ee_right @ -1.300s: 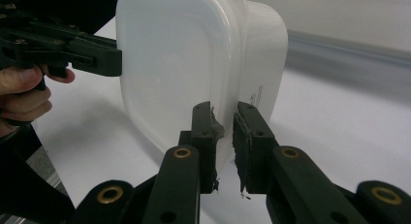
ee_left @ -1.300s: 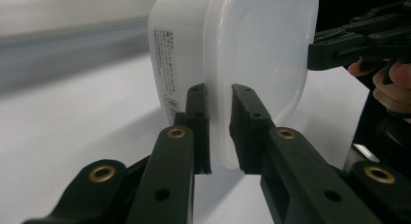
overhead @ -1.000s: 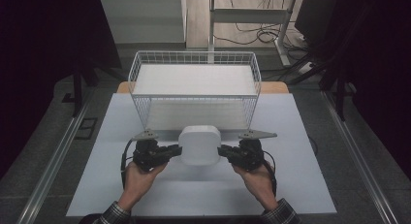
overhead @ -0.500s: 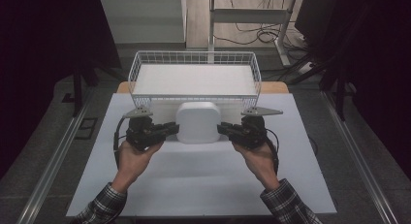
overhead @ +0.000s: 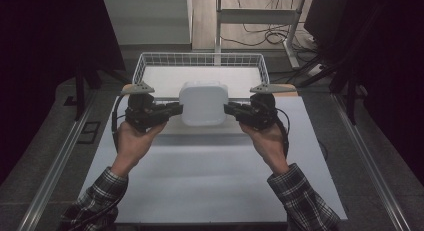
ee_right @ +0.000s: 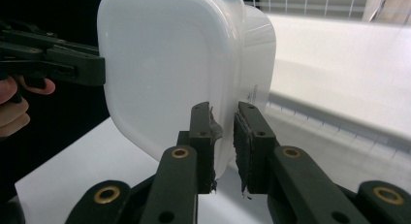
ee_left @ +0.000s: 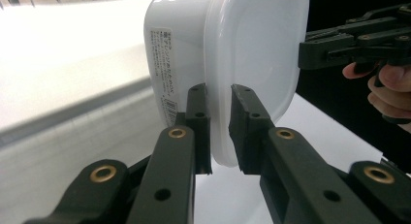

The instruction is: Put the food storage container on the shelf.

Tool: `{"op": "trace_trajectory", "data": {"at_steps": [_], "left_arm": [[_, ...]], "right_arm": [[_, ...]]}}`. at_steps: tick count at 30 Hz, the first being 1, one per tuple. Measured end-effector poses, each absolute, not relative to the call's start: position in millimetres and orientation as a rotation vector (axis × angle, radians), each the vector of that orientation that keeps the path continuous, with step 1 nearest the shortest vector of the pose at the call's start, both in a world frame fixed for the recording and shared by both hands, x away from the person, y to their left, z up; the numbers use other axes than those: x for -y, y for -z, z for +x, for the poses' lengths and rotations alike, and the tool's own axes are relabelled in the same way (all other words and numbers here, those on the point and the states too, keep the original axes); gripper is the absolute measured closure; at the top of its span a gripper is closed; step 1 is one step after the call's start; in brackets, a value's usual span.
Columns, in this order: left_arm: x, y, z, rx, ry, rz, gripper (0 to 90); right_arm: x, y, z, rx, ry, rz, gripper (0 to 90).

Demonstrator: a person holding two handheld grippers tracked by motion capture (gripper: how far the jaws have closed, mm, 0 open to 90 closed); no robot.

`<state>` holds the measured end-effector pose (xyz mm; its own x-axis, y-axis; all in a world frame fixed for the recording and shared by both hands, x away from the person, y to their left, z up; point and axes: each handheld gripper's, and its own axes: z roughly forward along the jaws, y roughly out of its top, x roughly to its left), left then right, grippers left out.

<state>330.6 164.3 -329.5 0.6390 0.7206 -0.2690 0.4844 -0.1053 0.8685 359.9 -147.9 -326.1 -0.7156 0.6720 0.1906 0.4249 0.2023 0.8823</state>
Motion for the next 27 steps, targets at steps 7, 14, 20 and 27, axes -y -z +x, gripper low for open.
{"op": "trace_trajectory", "data": {"at_steps": [7,14,20,27], "left_arm": [[-169.3,309.6,355.4,-0.993,-0.253,1.742,79.8],[-172.3,303.5,375.5,-1.016,-0.213,1.721,79.3],[-172.5,305.9,390.2,-1.046,-0.198,1.72,78.4],[-170.9,311.5,404.4,-1.06,-0.182,1.721,70.4]], "right_arm": [[141.2,303.8,383.0,-2.212,-1.526,1.065,77.3],[137.3,290.8,399.7,-2.205,-1.506,1.07,77.0],[134.9,290.7,413.5,-2.216,-1.504,1.117,76.7],[131.6,293.7,427.6,-2.209,-1.499,1.166,75.9]]}}
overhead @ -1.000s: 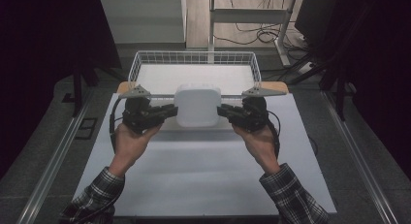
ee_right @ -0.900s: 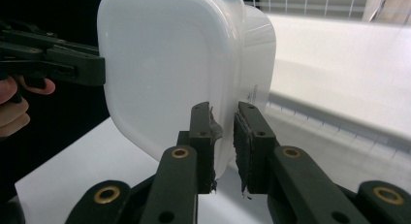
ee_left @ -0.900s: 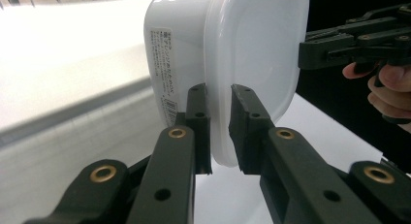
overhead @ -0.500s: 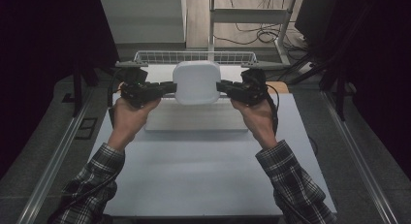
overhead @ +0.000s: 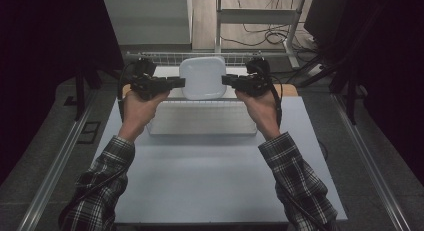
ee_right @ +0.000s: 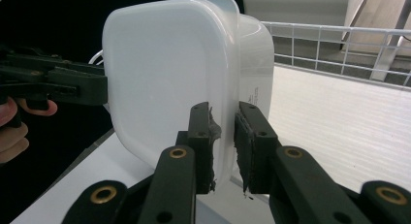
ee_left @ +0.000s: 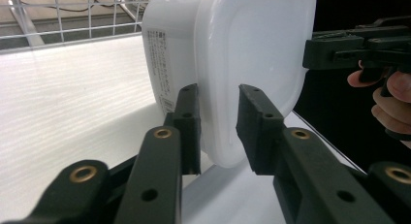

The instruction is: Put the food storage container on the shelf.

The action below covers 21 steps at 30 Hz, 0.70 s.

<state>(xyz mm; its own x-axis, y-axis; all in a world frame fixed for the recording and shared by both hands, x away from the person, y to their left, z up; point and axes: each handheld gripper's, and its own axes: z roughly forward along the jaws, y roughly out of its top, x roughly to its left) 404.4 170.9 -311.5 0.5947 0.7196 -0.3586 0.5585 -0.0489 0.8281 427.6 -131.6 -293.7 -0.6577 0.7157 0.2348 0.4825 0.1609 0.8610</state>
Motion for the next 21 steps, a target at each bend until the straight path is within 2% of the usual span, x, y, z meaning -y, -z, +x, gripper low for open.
{"op": "trace_trajectory", "data": {"at_steps": [11,21], "left_arm": [[-166.8,313.7,416.1,-1.046,-0.174,1.713,61.5],[-165.7,319.0,427.3,-1.073,-0.168,1.716,61.6]], "right_arm": [[131.9,298.9,442.9,-2.209,-1.526,1.243,65.9],[127.1,301.1,454.2,-2.214,-1.514,1.294,59.8]]}}
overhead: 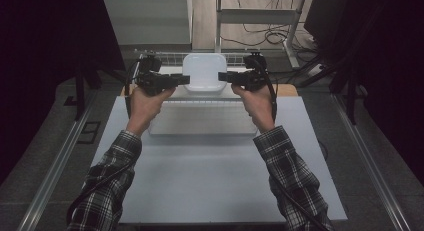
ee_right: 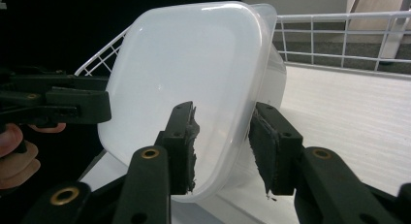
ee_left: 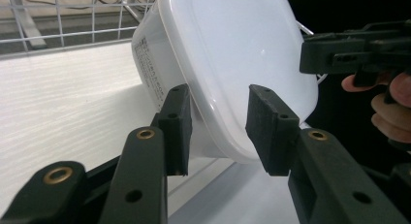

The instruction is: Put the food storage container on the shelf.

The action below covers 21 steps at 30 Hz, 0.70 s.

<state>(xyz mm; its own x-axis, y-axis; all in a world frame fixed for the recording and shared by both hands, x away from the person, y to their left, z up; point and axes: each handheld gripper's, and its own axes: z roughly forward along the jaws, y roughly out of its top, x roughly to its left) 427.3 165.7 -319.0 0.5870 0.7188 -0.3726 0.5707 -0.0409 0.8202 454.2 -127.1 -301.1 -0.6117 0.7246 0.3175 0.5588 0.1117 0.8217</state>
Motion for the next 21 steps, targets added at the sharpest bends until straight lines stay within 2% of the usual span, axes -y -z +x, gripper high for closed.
{"op": "trace_trajectory", "data": {"at_steps": [3,8,17,21], "left_arm": [[-165.8,318.9,429.9,-1.082,-0.165,1.71,60.3],[-164.1,316.7,435.7,-1.109,-0.22,1.714,51.8],[-163.1,317.2,449.9,-1.139,-0.293,1.705,45.4],[-162.5,318.8,449.6,-1.127,-0.35,1.711,32.1]], "right_arm": [[126.6,301.4,455.9,-2.219,-1.507,1.297,57.9],[121.8,301.0,459.1,-2.199,-1.445,1.303,47.9],[119.2,303.1,471.2,-2.138,-1.433,1.346,42.4],[119.0,303.1,473.6,-2.133,-1.425,1.348,38.2]]}}
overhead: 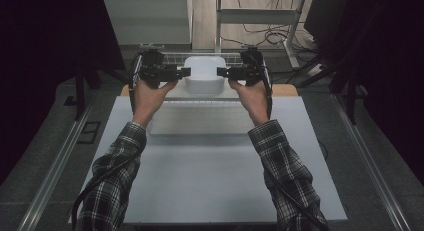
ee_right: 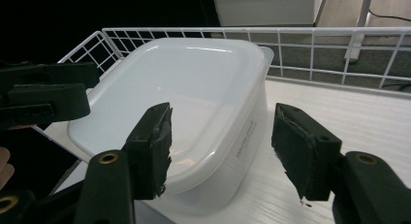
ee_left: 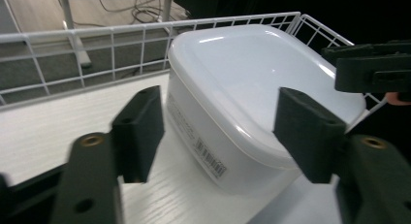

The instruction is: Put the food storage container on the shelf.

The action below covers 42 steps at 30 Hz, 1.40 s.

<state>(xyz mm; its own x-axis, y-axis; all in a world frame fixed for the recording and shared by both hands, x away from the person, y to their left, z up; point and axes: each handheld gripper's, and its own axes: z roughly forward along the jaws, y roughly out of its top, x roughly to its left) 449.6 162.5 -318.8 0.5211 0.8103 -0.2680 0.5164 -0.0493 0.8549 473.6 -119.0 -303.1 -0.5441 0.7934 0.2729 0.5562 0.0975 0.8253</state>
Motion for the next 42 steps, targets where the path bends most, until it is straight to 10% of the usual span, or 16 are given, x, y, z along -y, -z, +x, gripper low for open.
{"op": "trace_trajectory", "data": {"at_steps": [16,42], "left_arm": [[-153.8,320.2,424.1,-0.914,-0.28,1.757,13.8],[-148.6,354.6,384.7,-0.795,-0.29,1.812,5.8]], "right_arm": [[119.2,309.9,452.4,-2.201,-1.447,1.106,6.1],[127.9,344.7,419.9,-2.277,-1.421,0.977,2.4]]}}
